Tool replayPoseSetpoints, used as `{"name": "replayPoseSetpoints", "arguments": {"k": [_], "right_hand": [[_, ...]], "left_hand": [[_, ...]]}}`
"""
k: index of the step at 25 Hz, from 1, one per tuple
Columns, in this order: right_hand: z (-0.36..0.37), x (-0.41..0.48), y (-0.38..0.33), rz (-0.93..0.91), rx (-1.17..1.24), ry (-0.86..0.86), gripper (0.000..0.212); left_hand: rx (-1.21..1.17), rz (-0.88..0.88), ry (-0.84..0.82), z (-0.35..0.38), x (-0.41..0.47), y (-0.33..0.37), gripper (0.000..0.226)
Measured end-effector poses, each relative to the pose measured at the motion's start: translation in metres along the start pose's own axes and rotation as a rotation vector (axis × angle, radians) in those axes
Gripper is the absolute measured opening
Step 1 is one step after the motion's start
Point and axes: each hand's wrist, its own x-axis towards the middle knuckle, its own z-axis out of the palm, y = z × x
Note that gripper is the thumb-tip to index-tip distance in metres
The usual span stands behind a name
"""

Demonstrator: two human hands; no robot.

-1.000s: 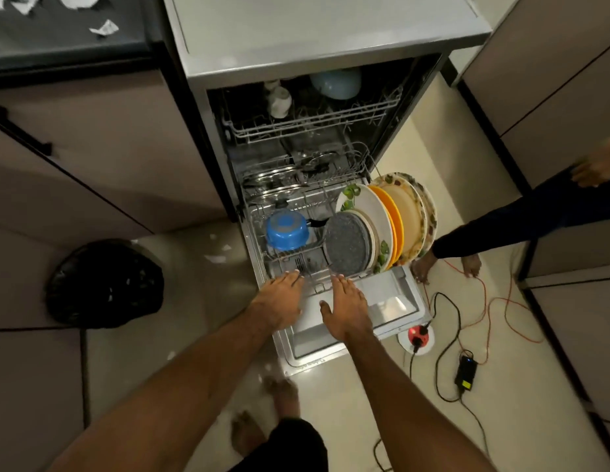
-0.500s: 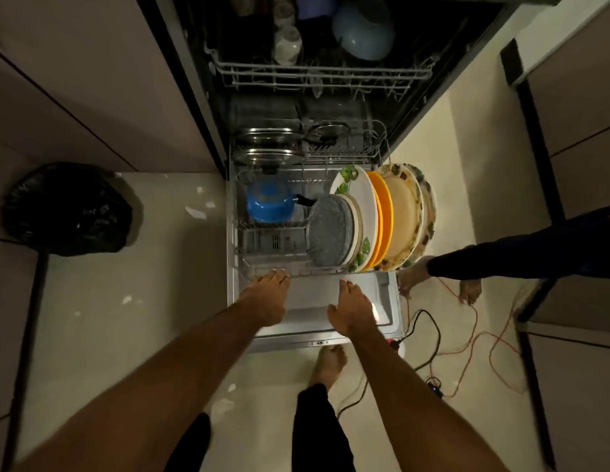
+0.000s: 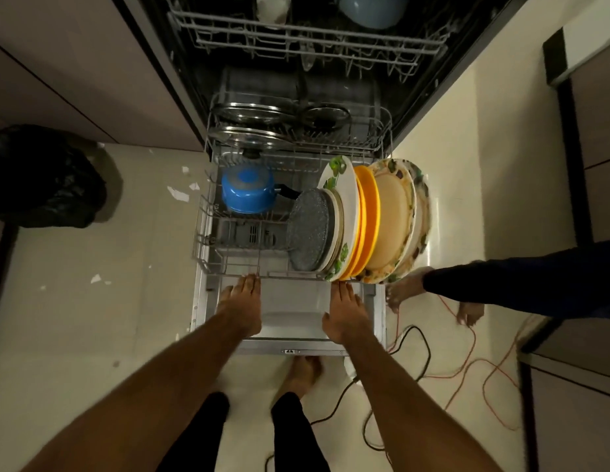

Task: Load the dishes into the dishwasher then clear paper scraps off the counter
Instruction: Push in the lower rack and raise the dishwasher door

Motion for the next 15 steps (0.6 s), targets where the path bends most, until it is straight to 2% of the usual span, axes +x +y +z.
{"name": "replayPoseSetpoints", "arguments": {"k": [7, 15], "right_hand": [[0.022, -0.002, -0.002, 0.023, -0.048, 0.064, 0.097], [0.009, 0.032, -0.001, 0.005, -0.116, 0.161, 0.096]], "left_hand": [[-0.087, -0.081, 0.029, 0.029, -0.001, 0.011, 0.126], [-0.146, -0.113, 0.147, 0.021, 0.022, 0.011, 0.125]]}}
